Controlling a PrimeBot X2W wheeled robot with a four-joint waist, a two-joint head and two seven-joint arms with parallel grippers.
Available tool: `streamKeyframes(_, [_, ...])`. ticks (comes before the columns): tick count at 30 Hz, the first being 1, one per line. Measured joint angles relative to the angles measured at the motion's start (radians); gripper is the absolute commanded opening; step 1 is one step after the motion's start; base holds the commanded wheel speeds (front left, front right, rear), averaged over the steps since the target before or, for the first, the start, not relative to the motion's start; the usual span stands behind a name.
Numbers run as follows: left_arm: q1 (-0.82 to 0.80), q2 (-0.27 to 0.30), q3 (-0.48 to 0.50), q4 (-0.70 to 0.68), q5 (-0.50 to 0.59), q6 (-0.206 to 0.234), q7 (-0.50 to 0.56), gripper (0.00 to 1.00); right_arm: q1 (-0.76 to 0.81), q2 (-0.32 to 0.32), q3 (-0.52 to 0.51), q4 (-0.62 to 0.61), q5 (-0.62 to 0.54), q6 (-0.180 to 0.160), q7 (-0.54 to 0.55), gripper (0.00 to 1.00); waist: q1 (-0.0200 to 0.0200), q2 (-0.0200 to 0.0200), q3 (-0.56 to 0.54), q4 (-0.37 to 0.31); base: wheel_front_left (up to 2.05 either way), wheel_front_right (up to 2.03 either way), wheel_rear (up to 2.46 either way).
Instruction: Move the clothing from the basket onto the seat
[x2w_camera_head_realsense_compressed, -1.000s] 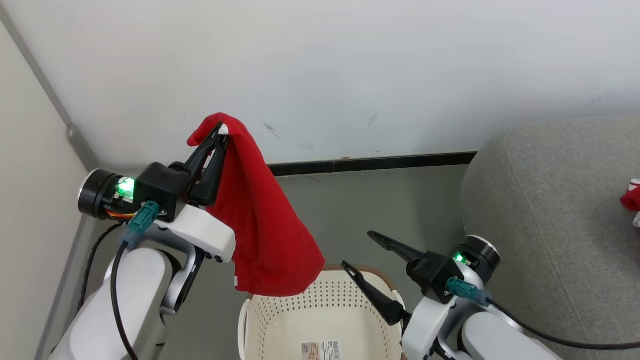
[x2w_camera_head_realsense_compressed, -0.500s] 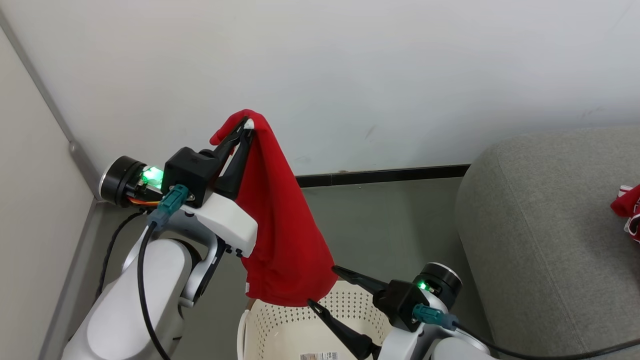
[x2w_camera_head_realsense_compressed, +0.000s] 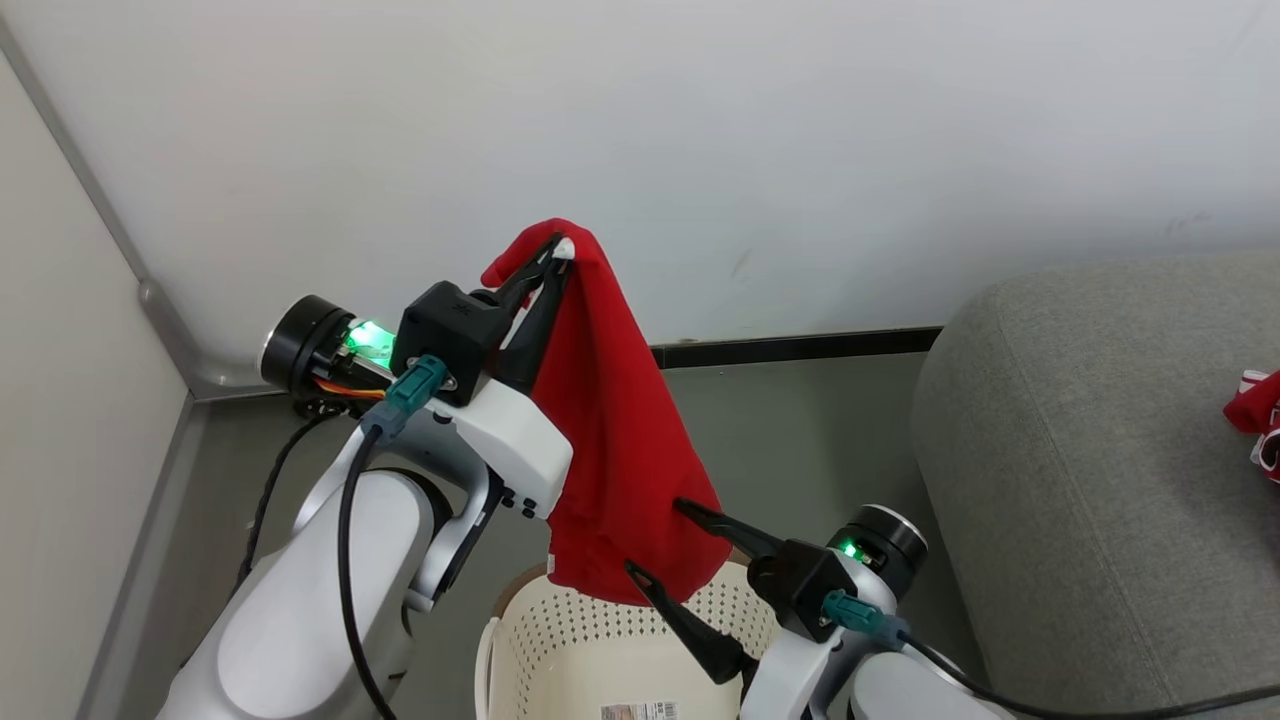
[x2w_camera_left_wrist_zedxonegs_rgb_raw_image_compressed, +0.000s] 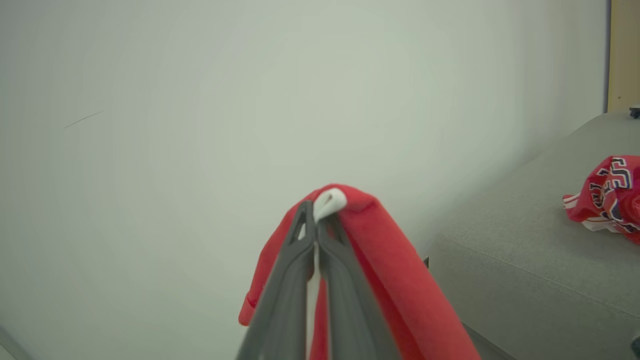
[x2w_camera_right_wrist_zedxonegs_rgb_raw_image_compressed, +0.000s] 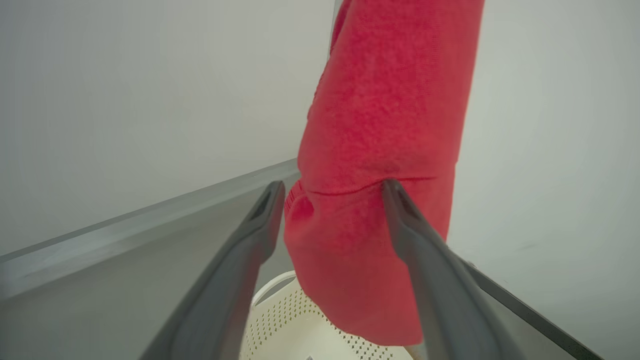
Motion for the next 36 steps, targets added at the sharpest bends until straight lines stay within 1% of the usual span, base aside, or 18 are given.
streamKeyframes(8, [-0.006, -0.021, -0.017, -0.011, 0.000, -0.001, 0.018, 0.00, -0.008, 0.017, -0.067, 0.070, -0.061, 0.000, -0.026, 1.00, 0.0000, 0.0000, 0.004, 0.003, 0.00, 0.00, 0.00])
streamKeyframes(21, [-0.014, -0.035, -0.034, -0.026, 0.000, -0.001, 0.028, 0.00, -0.064, 0.026, -0.211, 0.141, -0.164, 0.000, -0.056, 1.00, 0.0000, 0.0000, 0.006, 0.014, 0.00, 0.00, 0.00])
streamKeyframes(24, [-0.014, -0.038, -0.040, -0.029, 0.000, -0.009, 0.034, 0.00, -0.070, 0.030, -0.217, 0.162, -0.178, 0.000, -0.061, 1.00, 0.0000, 0.0000, 0.007, 0.018, 0.00, 0.00, 0.00])
streamKeyframes(29, [-0.014, -0.049, -0.048, -0.030, 0.000, -0.010, 0.034, 0.00, -0.108, 0.035, -0.206, 0.189, -0.197, 0.000, -0.065, 1.00, 0.0000, 0.0000, 0.009, 0.027, 0.00, 0.00, 0.00])
streamKeyframes(30, [-0.014, -0.052, -0.051, -0.031, 0.000, -0.010, 0.034, 0.00, -0.123, 0.034, -0.182, 0.203, -0.197, 0.000, -0.065, 1.00, 0.0000, 0.0000, 0.010, 0.030, 0.00, 0.00, 0.00])
streamKeyframes(31, [-0.014, -0.054, -0.053, -0.031, 0.000, -0.010, 0.034, 0.00, -0.127, 0.035, -0.171, 0.209, -0.196, 0.000, -0.066, 0.55, 0.0000, 0.0000, 0.011, 0.032, 0.00, 0.00, 0.00])
streamKeyframes(32, [-0.014, -0.055, -0.053, -0.031, 0.000, -0.010, 0.034, 0.00, -0.130, 0.036, -0.164, 0.219, -0.194, 0.000, -0.066, 0.44, 0.0000, 0.0000, 0.012, 0.033, 0.00, 0.00, 0.00])
streamKeyframes(33, [-0.014, -0.055, -0.053, -0.031, 0.000, -0.010, 0.034, 0.00, -0.132, 0.036, -0.151, 0.227, -0.194, 0.000, -0.066, 0.39, 0.0000, 0.0000, 0.013, 0.034, 0.00, 0.00, 0.00])
streamKeyframes(34, [-0.014, -0.054, -0.053, -0.031, 0.000, -0.010, 0.034, 0.00, -0.136, 0.037, -0.142, 0.233, -0.193, 0.000, -0.066, 0.29, 0.0000, 0.0000, 0.014, 0.035, 0.00, 0.00, 0.00])
streamKeyframes(36, [-0.014, -0.053, -0.052, -0.031, 0.000, -0.010, 0.034, 0.00, -0.145, 0.037, -0.136, 0.239, -0.184, 0.000, -0.066, 0.00, 0.0000, 0.0000, 0.016, 0.035, 0.00, 0.00, 0.00])
